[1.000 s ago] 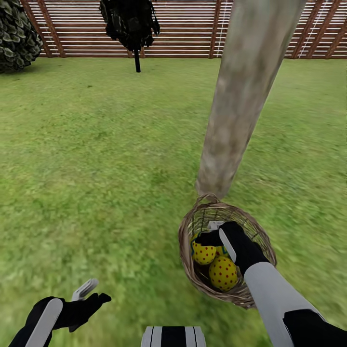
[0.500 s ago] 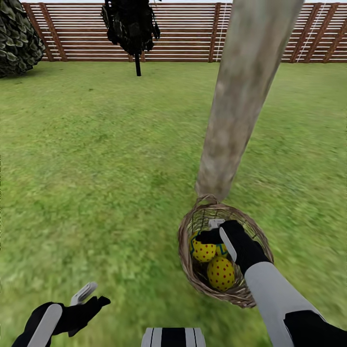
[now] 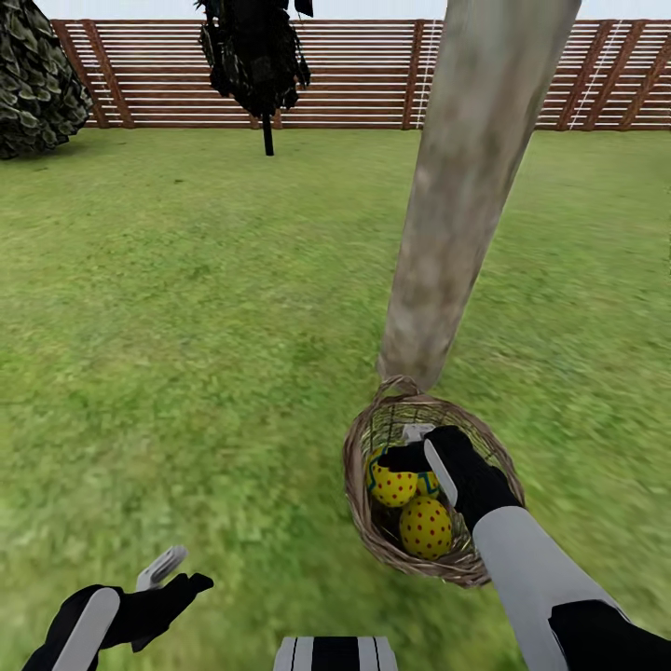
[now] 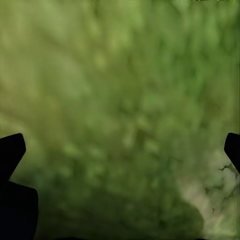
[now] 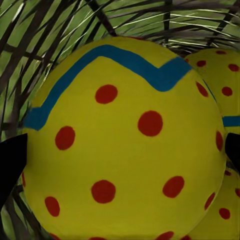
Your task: Take the three Easter eggs out of the wicker basket on the lawn in the garden, then place them on the lawn next to a single tree (choose any tree) so that all three eggs are next to the same tree and none are left in the basket.
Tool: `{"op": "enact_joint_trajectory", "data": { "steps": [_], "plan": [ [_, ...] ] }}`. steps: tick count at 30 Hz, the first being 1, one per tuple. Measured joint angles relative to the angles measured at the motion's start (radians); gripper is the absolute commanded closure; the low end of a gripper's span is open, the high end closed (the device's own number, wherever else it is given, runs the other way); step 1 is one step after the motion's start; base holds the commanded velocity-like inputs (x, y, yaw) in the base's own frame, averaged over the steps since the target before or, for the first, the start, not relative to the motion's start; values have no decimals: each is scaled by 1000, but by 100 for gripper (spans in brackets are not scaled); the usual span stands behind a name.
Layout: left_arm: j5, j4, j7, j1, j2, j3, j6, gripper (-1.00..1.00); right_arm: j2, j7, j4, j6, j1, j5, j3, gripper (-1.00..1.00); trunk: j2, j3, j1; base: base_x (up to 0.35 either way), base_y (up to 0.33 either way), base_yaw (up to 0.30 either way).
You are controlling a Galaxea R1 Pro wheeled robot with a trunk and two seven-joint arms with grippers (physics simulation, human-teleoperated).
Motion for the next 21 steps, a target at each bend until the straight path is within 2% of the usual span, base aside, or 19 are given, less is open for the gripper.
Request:
{"op": "enact_joint_trajectory", "data": {
  "steps": [2, 5, 7, 13, 16, 21],
  "plan": [
    [0, 0, 2, 0, -1, -2, -1, -100, -7, 2, -8, 2, 1, 0, -1, 100, 0, 0, 0, -164, -21, 0],
    [0, 0, 0, 0, 0, -1, -1, -100, -36, 4, -40, 10, 1, -1, 0, 100, 0, 0, 0, -57, -6, 0],
    [1, 0, 0, 0, 0, 0, 0, -100, -42, 5, -49, 11, 1, -2, 1, 100, 0, 0, 0, -13, -1, 0],
    [2, -4, 1, 0, 1, 0, 2, -100, -46, 5, -78, 15, 21, -2, 2, 100, 1, 23, -3, -1, 0, 0],
    [2, -4, 1, 0, 0, 0, 3, -100, -47, 5, -148, 23, 64, -2, 2, 100, 2, 35, -4, 0, 0, 0],
    [2, -4, 0, 0, 0, 0, 4, -100, -48, 5, -297, 88, 133, -1, 1, 100, 3, 54, -6, 0, 0, 0]
  ]
}}
